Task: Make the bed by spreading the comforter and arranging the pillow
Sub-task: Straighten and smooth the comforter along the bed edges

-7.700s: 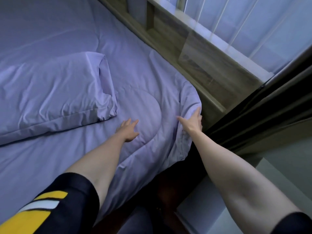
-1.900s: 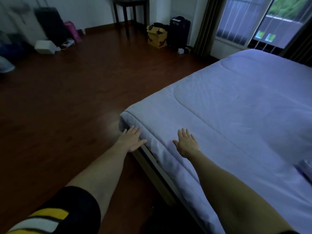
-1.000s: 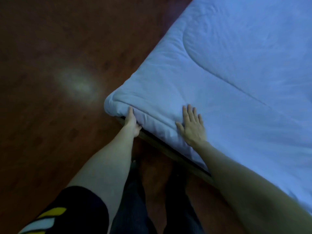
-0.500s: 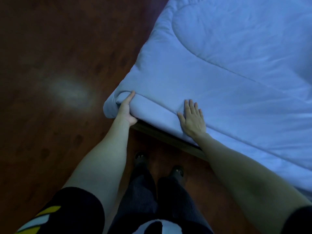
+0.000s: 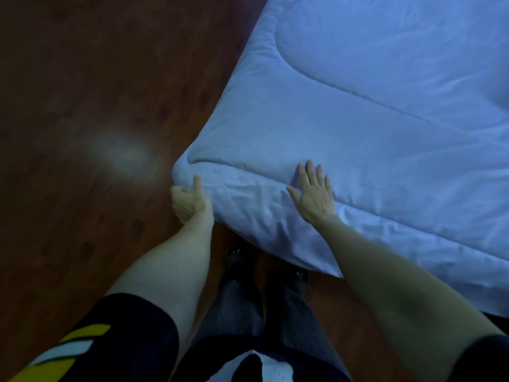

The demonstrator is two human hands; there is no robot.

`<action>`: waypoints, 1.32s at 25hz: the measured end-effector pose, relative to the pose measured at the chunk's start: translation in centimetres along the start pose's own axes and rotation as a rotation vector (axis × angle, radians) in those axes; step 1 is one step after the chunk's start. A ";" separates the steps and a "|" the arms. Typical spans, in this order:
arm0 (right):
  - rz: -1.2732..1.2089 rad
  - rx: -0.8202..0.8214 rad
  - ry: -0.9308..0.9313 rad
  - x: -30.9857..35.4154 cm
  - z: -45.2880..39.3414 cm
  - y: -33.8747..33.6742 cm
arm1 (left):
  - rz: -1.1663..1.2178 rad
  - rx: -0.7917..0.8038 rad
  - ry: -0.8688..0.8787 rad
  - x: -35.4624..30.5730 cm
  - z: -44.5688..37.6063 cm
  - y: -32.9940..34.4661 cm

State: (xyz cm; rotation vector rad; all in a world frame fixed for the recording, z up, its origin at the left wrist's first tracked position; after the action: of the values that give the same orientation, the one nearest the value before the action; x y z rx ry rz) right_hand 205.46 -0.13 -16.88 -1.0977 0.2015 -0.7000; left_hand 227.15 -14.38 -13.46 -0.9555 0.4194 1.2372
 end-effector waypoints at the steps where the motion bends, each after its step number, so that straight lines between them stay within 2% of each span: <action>1: 0.008 -0.025 -0.004 -0.1 -0.6 -0.1 | -0.048 0.000 0.126 -0.8 -0.7 0.4; 2: 0.015 -0.049 -0.004 -0.3 -1.3 -0.3 | -0.156 0.038 0.253 -1.3 -1.8 1.5; 6: 0.034 -0.114 0.046 -1.7 -5.1 -0.6 | -0.906 0.361 0.789 -2.8 -4.7 9.9; 8: 0.043 -0.143 0.059 -2.6 -6.5 0.6 | -1.137 0.502 0.879 -2.4 -5.3 13.5; 10: 0.091 -0.196 0.056 -3.2 -6.7 3.1 | -1.254 0.534 0.904 0.4 -6.2 15.0; 12: 0.144 -0.240 0.053 -3.6 -5.5 5.9 | -1.321 0.479 0.949 2.7 -6.6 14.8; 16: 0.139 -0.213 0.009 -4.6 -2.2 8.3 | -1.340 0.445 1.020 4.4 -6.4 12.8; 19: 0.012 -0.330 -0.035 -5.9 -0.1 7.3 | -1.271 0.408 1.108 3.5 -5.6 12.5; 22: -0.104 -0.504 0.110 -9.4 -0.5 3.2 | -1.194 0.474 1.335 -0.2 -2.2 16.8; 25: -0.107 -0.471 0.271 -13.4 -2.9 0.0 | -1.228 0.619 1.501 -2.8 3.2 23.8; 28: -0.112 -0.404 0.365 -17.2 -4.1 1.0 | -1.362 0.707 1.468 -0.5 5.9 28.6; 33: -0.092 -0.435 0.425 -19.7 -0.6 6.7 | -1.398 0.600 1.439 3.0 5.4 29.2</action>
State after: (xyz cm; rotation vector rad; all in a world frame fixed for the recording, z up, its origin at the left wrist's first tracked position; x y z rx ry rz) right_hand 192.78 13.26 -26.63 -1.3652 0.6955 -0.9981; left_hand 200.02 -7.57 -23.76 -1.0869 0.8927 -0.9576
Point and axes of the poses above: each hand's wrist, its own z-axis away from the middle knuckle, its own y-axis out of the palm, x = y × z, the point moved 2 cm from there along -z, towards the middle knuckle, and after that the axes turned 6 degrees about x, right-handed, at the moved point
